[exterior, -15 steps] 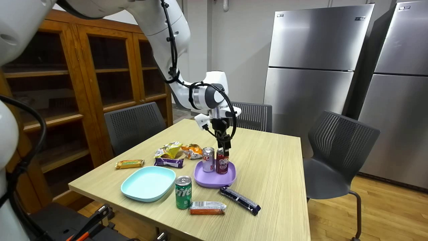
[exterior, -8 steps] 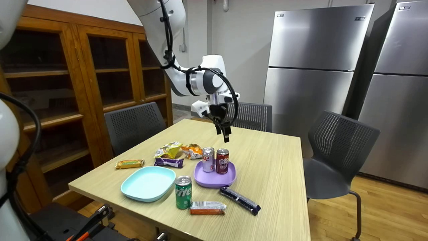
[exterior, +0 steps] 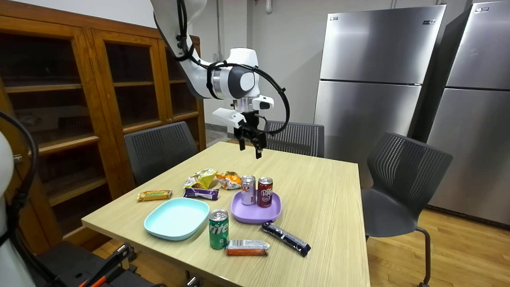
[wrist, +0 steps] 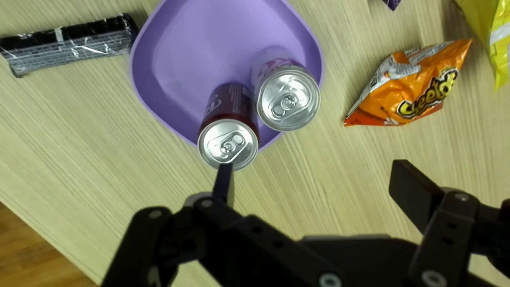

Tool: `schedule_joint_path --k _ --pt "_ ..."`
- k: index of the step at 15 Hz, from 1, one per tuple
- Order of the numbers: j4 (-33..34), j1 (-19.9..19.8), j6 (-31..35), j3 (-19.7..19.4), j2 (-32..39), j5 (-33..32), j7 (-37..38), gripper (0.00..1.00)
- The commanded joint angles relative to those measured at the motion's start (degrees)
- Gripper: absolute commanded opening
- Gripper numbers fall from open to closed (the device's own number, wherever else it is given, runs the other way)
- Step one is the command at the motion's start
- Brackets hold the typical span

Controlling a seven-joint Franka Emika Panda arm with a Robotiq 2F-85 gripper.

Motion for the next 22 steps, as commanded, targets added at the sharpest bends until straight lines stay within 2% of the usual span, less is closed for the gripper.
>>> schedule_joint_path --k 1,5,6,8,13,22 --pt "-5.5 -4.4 -0.3 4.5 -5.1 1.9 -13.2 1.00" --pt "-8.4 -7.3 -1.4 6.8 -6.6 2.1 -26.4 1.00" --pt "-5.7 -5.5 -0.4 5.1 -3.9 0.7 -19.9 1.00" --pt "-6.7 -6.3 -0.4 5.7 -4.3 0.8 -23.2 1.00" --pt "-7.0 -6.7 -0.4 6.5 -4.3 1.4 -25.1 1.00" --pt "-15.4 -7.0 1.8 6.8 -8.6 1.2 -27.2 1.00"
